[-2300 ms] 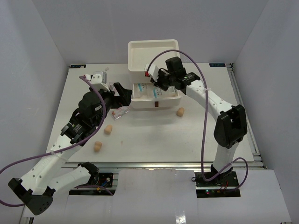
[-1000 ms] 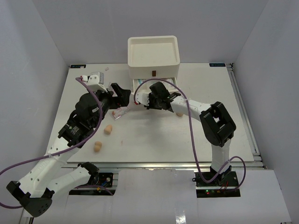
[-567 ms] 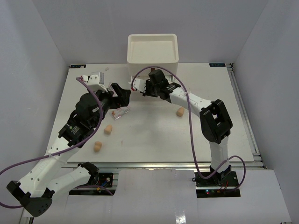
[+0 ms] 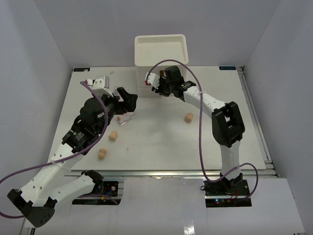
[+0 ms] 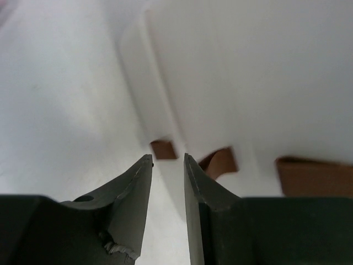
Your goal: Organize the makeup
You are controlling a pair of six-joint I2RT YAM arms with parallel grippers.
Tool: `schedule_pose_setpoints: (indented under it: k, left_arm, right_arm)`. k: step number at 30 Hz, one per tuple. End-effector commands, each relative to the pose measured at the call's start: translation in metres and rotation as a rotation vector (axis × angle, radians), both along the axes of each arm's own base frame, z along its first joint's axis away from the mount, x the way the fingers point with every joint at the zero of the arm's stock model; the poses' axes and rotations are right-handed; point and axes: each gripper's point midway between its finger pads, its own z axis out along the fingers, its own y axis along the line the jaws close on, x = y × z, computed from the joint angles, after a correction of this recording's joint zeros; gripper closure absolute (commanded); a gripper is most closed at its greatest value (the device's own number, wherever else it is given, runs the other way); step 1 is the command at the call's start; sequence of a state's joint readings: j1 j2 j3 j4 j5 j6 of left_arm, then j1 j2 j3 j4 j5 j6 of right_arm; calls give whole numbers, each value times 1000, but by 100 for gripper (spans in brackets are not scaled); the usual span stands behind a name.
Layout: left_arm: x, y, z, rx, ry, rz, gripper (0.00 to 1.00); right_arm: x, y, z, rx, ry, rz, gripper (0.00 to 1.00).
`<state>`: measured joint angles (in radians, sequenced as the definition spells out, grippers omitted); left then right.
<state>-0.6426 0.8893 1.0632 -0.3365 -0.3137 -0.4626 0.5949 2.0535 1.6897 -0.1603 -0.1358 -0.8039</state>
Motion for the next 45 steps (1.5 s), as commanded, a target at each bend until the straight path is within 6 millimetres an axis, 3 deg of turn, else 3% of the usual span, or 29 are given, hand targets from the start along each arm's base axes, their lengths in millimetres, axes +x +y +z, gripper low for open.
schedule_pose_setpoints:
  k: [1,3,7,9,13,14,16,17,18,19,23,26,31,37,40,45]
  left_arm:
    - [3,-11,-13,-27,24,-36,2]
    - [7,-22,-20,-54,41,-67,2]
    - [26,-44,-43,-94,118,-139,2]
    - [38,-61,-65,-121,193,-217,2]
    - [71,-81,-107,-129,280,-257,2]
    - [79,-86,-106,-128,271,-263,2]
    - [102,-100,-139,-103,331,-269,2]
    - [116,-108,-141,-106,323,-269,2]
    - [123,-112,-147,-104,327,-263,2]
    - [134,-116,-169,-85,360,-239,2]
    - [176,-122,-185,2,228,-109,2]
    - [199,-131,-218,8,229,-55,2]
    - [232,-154,-239,58,188,-32,2]
    - [258,-157,-252,94,183,48,3]
    - [264,-155,-257,90,204,85,14]
    - [266,-156,-259,78,211,96,53]
  right_arm:
    - [-64,-1,69,171,119,307,65]
    - [-85,-11,84,263,221,327,65]
    - [-83,-49,96,388,347,201,63]
    - [-83,-68,102,446,391,140,60]
    - [-84,-103,103,520,456,38,51]
    - [-85,-112,102,535,467,11,47]
    - [-86,-126,100,563,486,-19,41]
    - [-85,-135,99,577,491,-41,39]
    - [-87,-139,101,583,486,-47,37]
    - [-89,-142,97,587,497,-56,37]
    - [-93,-158,94,600,487,-88,36]
    - [-95,-168,90,604,486,-113,36]
    - [-92,-177,87,608,479,-137,36]
    - [-88,-184,84,617,485,-155,36]
    - [-87,-184,81,618,493,-158,36]
    - [-86,-185,77,619,503,-164,36]
